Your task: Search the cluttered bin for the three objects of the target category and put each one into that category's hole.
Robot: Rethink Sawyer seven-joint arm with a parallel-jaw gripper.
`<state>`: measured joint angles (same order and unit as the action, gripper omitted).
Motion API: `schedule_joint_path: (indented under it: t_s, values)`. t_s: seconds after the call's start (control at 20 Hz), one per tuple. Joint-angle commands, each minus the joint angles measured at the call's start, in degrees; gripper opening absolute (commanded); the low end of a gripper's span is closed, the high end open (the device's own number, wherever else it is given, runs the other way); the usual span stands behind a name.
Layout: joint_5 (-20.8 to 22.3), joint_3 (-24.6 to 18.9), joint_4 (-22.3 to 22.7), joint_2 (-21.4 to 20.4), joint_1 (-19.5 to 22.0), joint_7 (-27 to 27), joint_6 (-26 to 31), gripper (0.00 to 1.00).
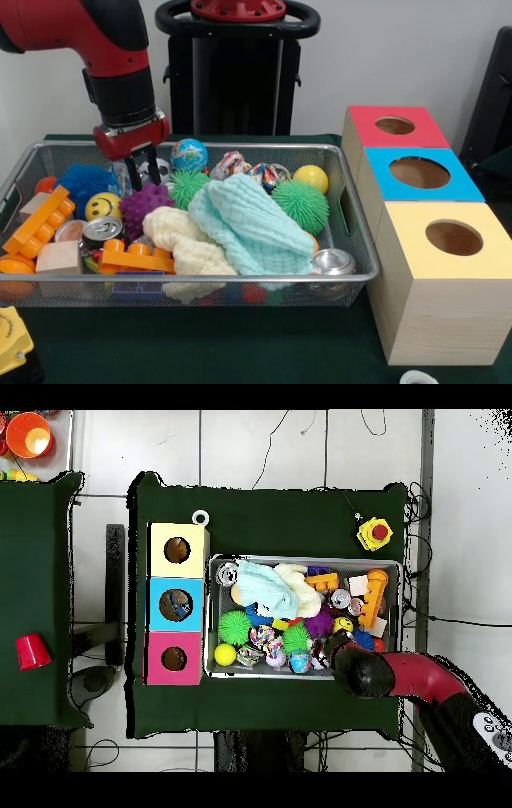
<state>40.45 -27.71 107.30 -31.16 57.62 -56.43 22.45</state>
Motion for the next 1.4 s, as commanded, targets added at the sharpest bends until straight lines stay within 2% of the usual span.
schedule_joint_path:
  t_s: [0.05,0.3,0.5,0.75,0.95,1.25,1.4]
  values:
    - [2.4,0.2,-0.3,-5.4,-0.9,-3.4,-1.0,0.0]
    - [-3.4,-4.0,6.9,-15.2,1.7,-1.8,3.2,0.0]
    - [-8.8,-9.0,11.3,-19.1,4.0,-0.4,5.7,0.0]
    - [-13.8,-13.5,14.6,-18.8,5.2,-1.4,5.9,0.0]
    - [-15.8,-14.3,15.6,-18.5,4.3,-2.8,5.1,0.0]
    - [-16.7,-14.0,13.2,-16.0,1.8,-3.7,4.3,0.0]
    - [-18.3,-15.9,11.6,-12.3,1.5,-3.5,3.6,0.0]
